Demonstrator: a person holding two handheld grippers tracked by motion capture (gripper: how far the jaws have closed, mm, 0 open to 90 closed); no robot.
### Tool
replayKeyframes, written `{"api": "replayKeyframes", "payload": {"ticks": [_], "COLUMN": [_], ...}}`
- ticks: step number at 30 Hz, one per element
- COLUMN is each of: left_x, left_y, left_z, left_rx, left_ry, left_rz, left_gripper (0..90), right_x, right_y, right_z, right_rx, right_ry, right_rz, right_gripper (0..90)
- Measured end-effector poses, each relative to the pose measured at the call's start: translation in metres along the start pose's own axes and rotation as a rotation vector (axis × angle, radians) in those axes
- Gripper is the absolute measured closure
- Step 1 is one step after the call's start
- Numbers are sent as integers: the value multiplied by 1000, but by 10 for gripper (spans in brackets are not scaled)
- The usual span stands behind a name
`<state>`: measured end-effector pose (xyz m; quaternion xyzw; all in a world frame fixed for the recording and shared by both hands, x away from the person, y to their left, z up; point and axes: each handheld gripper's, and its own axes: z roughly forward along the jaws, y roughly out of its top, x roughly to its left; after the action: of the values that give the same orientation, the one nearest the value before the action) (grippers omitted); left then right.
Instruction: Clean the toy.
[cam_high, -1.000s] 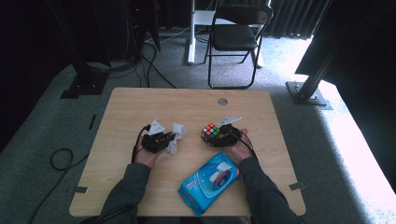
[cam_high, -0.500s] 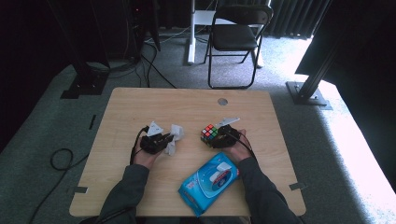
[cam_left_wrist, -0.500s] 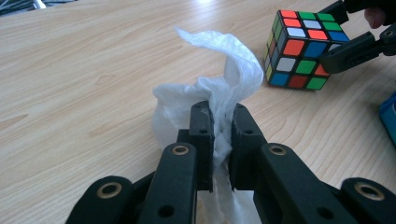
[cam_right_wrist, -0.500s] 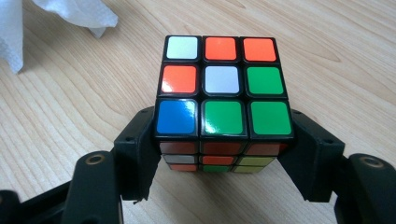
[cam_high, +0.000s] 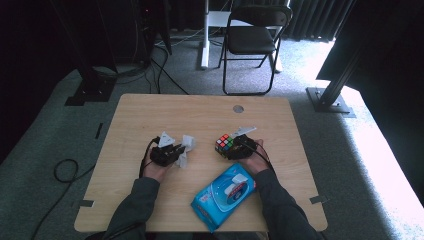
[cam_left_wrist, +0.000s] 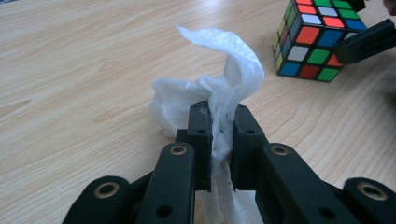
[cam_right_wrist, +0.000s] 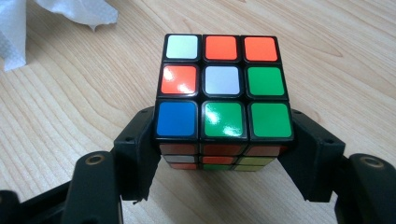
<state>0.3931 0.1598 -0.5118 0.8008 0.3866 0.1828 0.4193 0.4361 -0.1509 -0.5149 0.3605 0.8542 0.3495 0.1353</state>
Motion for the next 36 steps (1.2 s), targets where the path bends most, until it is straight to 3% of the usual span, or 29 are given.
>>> {"api": "replayKeyframes", "payload": {"ticks": [13,22,30,36], "left_x": [5,7,10,13], "left_y": [-6,-11,-14,-16], "left_z": [-1,1,3,3], "left_rx": [15,42,61,68], "left_ry": [26,43,69,72], "left_rz": [-8,-13,-29,-52], "left_gripper": [805,770,699,581], "right_x": [-1,-2,-3,-4], "right_y": [-1,-1,-4,-7], "right_z": [0,-8,-15,-19], "right_rx": [8,-26,-47,-58], "right_ry": [16,34,39,34], "right_rz": [10,16,25,35], "right_gripper": [325,264,264,264]}}
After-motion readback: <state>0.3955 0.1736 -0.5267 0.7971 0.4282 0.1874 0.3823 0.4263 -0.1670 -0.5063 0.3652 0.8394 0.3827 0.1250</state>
